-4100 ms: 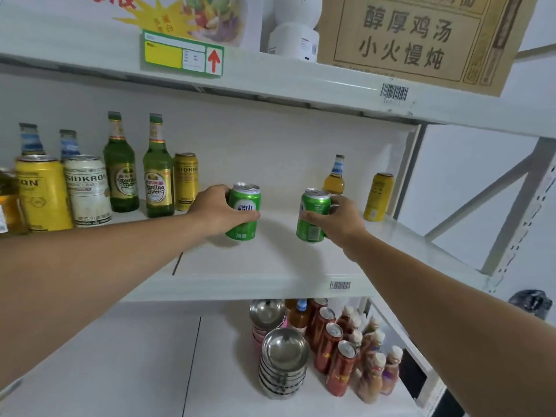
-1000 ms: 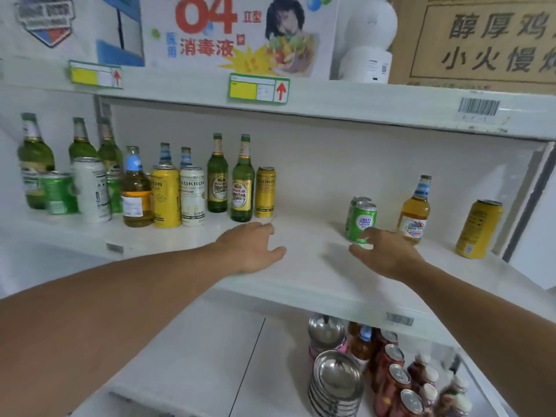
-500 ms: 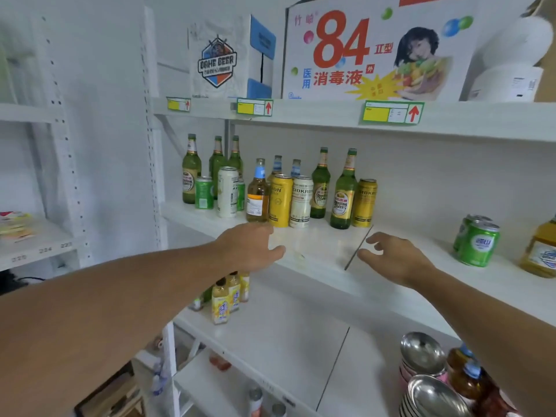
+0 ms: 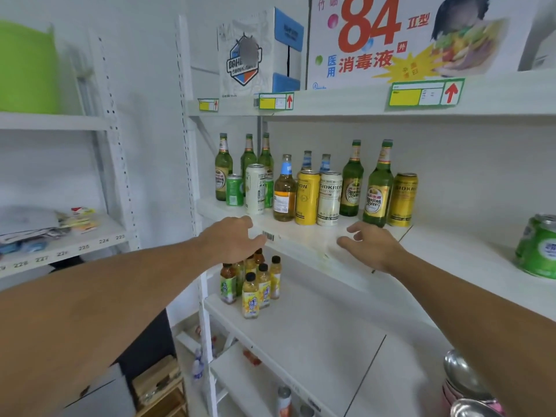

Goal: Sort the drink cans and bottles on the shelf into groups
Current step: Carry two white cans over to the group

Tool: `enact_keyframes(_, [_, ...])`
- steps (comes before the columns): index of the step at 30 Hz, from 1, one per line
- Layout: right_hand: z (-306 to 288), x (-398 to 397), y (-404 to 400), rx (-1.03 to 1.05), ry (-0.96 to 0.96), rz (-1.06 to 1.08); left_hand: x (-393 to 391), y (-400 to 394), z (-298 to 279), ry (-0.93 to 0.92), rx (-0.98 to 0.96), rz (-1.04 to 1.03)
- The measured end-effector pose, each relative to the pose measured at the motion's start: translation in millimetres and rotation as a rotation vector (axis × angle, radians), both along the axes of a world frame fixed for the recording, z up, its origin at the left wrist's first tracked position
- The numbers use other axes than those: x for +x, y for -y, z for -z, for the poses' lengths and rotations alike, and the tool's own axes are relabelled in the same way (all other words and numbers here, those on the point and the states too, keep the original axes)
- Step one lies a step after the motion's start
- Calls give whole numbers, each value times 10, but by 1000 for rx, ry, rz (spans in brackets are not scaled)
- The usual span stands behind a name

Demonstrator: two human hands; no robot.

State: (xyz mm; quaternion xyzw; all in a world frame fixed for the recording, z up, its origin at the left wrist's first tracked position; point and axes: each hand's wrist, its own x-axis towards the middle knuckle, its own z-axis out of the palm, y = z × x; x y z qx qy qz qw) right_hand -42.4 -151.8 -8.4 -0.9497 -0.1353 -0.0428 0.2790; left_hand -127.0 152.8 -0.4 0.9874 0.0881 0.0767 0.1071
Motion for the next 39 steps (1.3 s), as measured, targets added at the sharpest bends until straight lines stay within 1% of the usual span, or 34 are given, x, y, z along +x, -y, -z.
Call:
enact_keyframes(3, [-65,202,-165,27,6,-10,206,-156,-32,17,3,18])
enact_keyframes(6, [-119,405,-342,69,15,18,463,-360,-70,66,-40,38])
enact_keyframes(9, [-149,605,-537,129,30,46,770,-606,-61,117,-152,74])
enact_keyframes(13, [-175,891,-723,273,14,87,1212,-885,-30,184,-255,103])
enact_keyframes(18, [-197,1232,-836,429,22,119,1786,-1146,-6,257,-470,163])
enact_keyframes(21, [-181,1396,-853,459,31,125,2125,-1180,38,273,-590,140])
enact_keyframes(24, [-114,1590,-835,502,24,120,2353,-1167,73,251,-712,89])
enact_keyframes(28, [-3,1772,-796,532,16,85,2641,-1191,214,270,-750,75])
enact_keyframes(32, [74,1884,-757,558,1,76,2676,-1121,200,304,-804,47])
enact_keyframes(39, [71,1768,-697,593,41,152,2561,-1140,251,361,-742,46])
